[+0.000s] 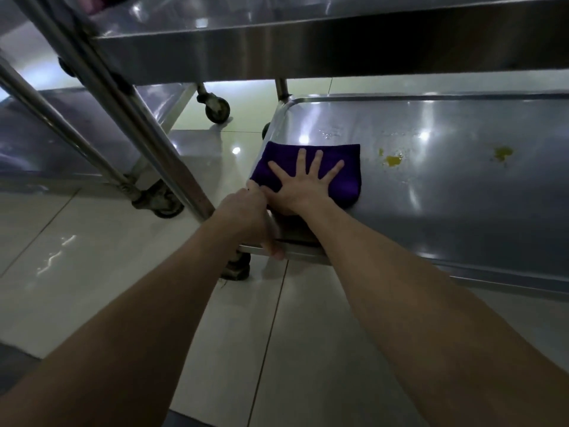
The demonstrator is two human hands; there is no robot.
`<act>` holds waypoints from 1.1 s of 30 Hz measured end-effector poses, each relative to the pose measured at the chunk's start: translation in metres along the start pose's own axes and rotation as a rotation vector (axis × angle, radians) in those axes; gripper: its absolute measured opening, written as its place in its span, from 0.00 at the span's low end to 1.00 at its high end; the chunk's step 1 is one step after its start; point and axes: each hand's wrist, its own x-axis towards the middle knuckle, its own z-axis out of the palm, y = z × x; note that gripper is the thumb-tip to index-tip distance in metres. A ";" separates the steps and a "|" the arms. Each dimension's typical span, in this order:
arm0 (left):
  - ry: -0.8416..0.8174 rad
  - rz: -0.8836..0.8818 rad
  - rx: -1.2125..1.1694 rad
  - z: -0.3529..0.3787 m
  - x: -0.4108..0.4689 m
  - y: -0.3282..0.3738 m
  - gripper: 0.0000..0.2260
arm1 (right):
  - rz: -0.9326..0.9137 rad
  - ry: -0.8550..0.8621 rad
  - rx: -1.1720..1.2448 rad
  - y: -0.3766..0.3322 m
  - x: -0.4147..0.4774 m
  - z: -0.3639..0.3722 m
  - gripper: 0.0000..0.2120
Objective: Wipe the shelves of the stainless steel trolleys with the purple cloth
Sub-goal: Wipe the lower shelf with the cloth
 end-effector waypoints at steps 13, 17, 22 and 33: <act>0.321 0.063 -0.294 0.025 -0.050 0.005 0.48 | -0.079 0.049 0.002 0.069 -0.089 0.031 0.34; 0.864 -0.048 -0.744 0.082 -0.120 -0.023 0.19 | -0.069 0.010 -0.012 0.071 -0.097 0.026 0.35; 0.812 -0.087 -1.239 0.030 -0.096 -0.055 0.28 | -0.054 0.019 -0.020 0.064 -0.097 0.027 0.38; 0.813 0.044 -1.242 0.002 -0.058 -0.046 0.16 | 0.049 0.022 -0.046 -0.036 -0.033 0.019 0.39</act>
